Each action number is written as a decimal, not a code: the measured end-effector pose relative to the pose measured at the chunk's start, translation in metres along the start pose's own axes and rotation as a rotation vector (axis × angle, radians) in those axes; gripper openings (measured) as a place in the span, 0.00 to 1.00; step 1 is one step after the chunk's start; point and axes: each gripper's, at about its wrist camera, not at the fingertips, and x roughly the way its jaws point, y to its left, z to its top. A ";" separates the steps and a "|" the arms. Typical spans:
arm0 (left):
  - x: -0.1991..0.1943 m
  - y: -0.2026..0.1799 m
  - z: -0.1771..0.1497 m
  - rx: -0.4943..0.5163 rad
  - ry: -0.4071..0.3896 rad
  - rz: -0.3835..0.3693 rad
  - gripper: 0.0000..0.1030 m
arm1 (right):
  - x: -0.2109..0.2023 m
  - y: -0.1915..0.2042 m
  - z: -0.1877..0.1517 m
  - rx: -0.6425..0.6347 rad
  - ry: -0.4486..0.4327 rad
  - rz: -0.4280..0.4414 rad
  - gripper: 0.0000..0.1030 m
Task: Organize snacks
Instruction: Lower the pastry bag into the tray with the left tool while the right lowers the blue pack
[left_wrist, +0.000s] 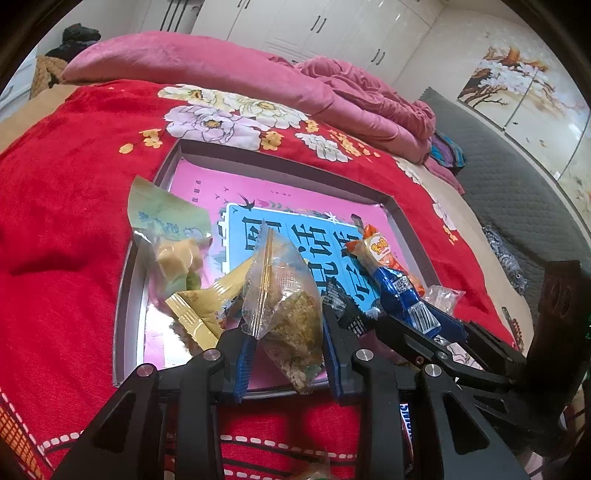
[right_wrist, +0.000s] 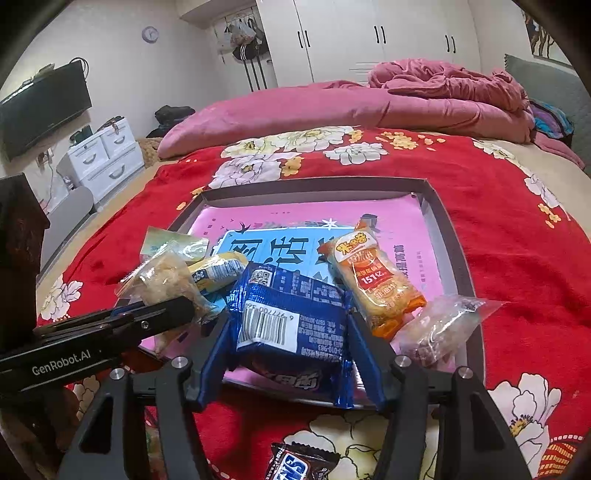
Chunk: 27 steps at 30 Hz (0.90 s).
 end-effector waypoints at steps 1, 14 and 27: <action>0.000 0.001 0.000 -0.004 -0.001 0.000 0.33 | 0.000 -0.001 0.000 0.002 0.001 0.000 0.61; -0.001 0.005 0.002 -0.013 -0.004 0.007 0.33 | 0.000 -0.005 -0.001 0.021 0.004 -0.022 0.65; -0.001 0.001 0.002 0.005 -0.001 0.007 0.45 | -0.010 -0.009 0.000 0.033 -0.031 -0.026 0.66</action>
